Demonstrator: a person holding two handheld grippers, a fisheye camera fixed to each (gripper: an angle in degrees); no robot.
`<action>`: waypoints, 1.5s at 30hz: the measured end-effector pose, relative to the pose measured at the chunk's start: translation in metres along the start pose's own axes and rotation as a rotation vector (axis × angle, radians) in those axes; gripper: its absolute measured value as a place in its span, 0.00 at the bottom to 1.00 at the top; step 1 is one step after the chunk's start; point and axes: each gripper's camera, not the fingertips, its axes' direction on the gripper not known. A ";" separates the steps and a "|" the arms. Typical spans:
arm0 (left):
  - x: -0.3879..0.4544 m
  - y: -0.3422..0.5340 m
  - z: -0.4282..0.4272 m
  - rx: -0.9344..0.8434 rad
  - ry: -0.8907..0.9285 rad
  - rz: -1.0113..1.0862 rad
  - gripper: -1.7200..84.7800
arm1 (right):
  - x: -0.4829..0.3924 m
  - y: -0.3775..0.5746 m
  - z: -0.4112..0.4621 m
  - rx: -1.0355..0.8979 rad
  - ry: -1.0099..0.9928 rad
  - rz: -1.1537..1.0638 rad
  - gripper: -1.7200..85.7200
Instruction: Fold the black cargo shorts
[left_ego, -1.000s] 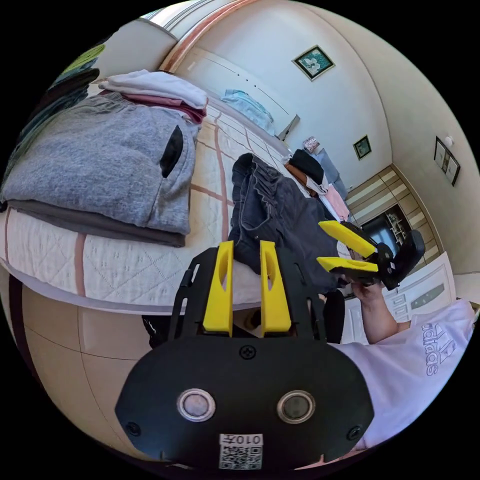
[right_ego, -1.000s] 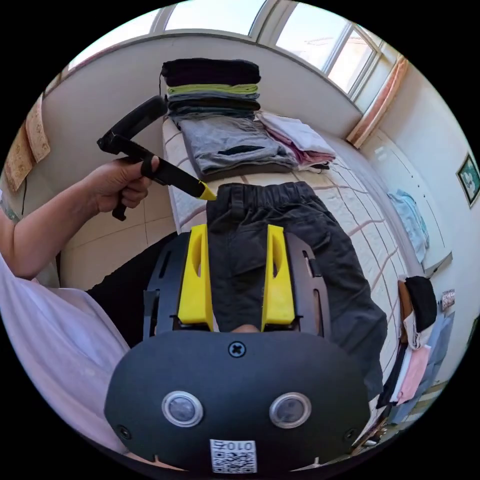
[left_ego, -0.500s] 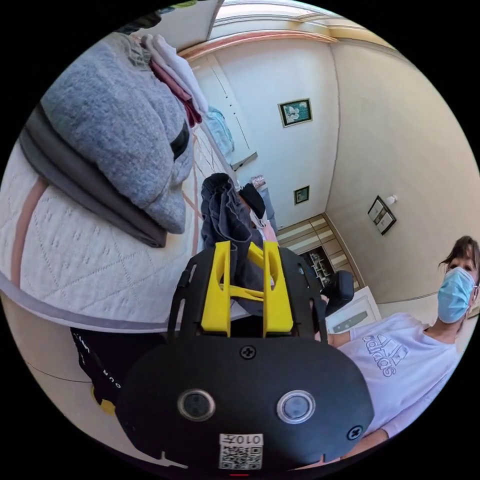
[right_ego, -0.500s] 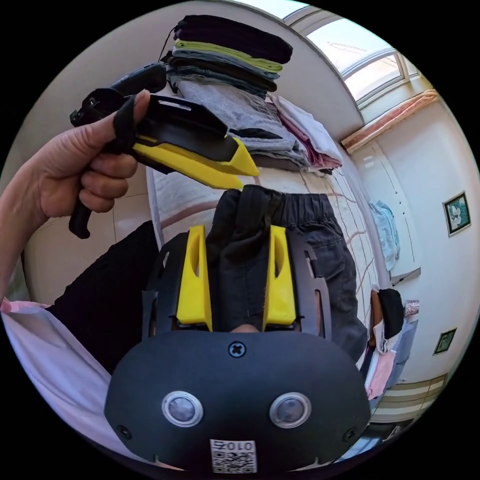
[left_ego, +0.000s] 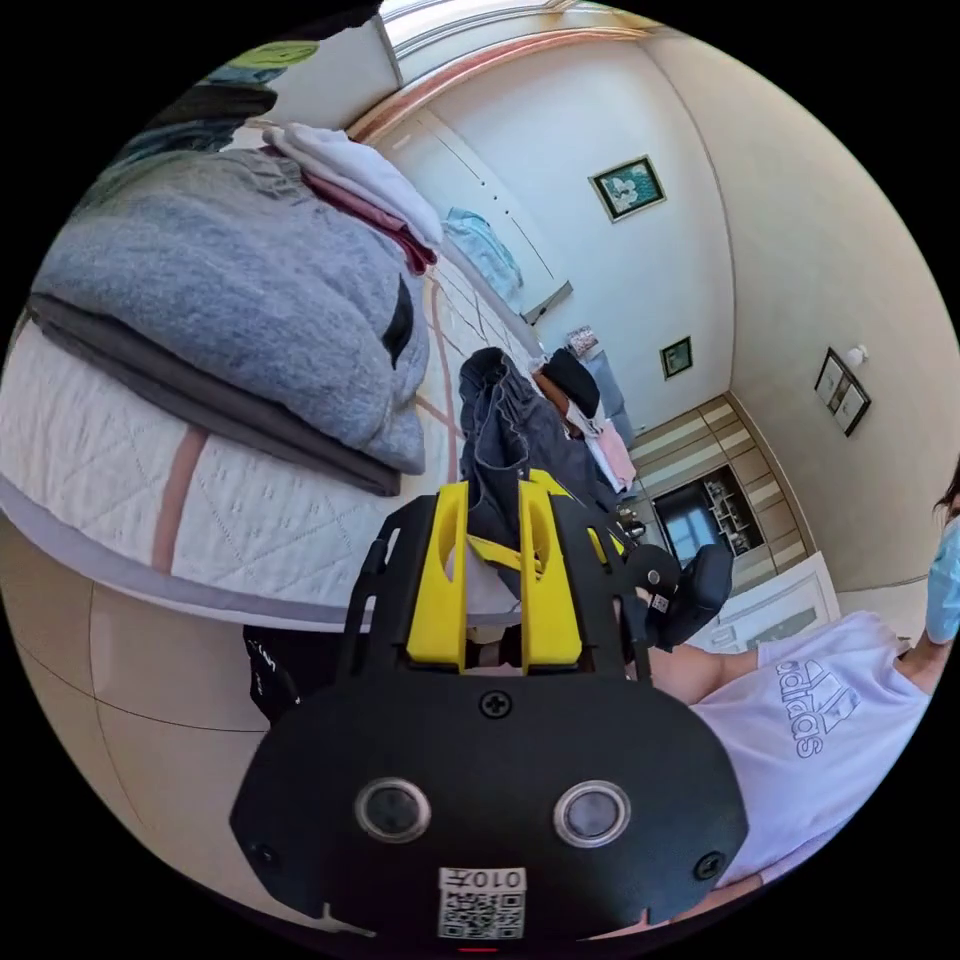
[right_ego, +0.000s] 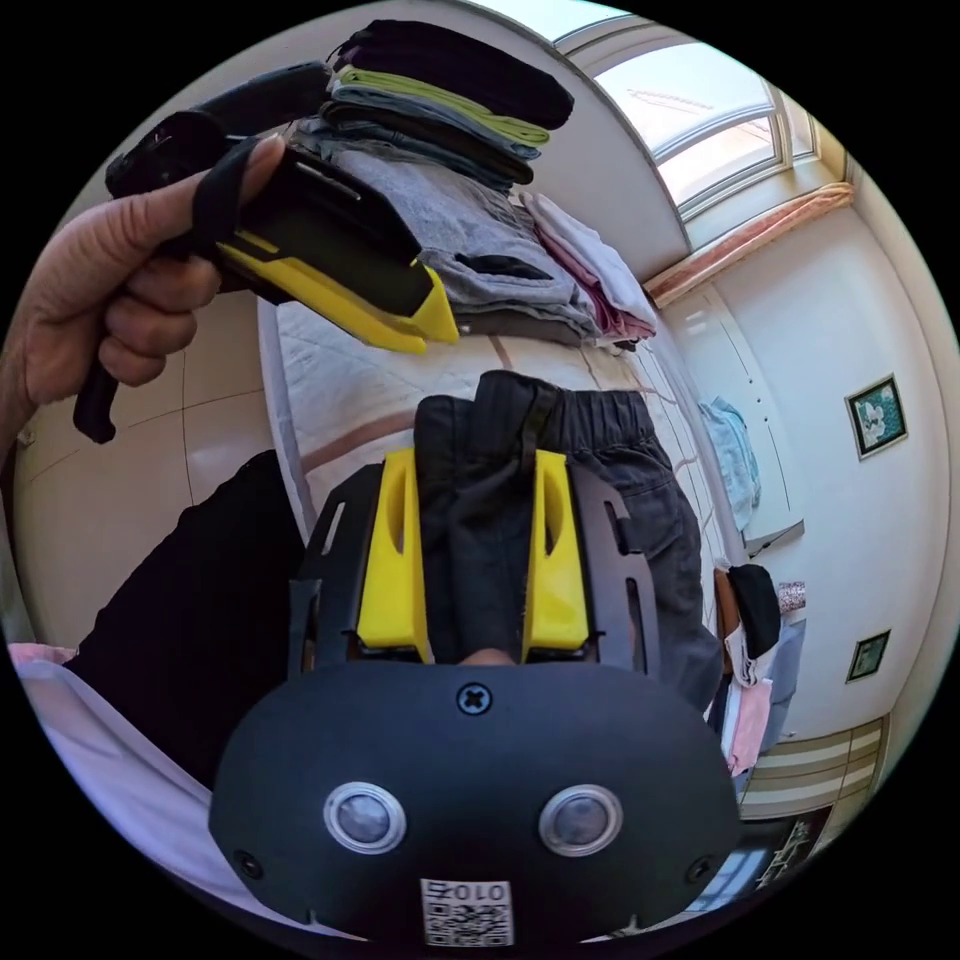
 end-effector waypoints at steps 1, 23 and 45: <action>-0.006 0.002 0.008 -0.023 0.011 -0.023 0.11 | -0.002 0.002 0.000 -0.001 -0.005 -0.009 0.17; -0.008 -0.003 0.043 0.114 0.381 -0.112 0.12 | 0.060 0.076 -0.011 0.045 -0.025 0.050 0.16; 0.196 -0.053 0.152 -0.139 0.369 0.234 0.09 | 0.422 0.569 -0.073 0.669 -0.625 1.527 0.09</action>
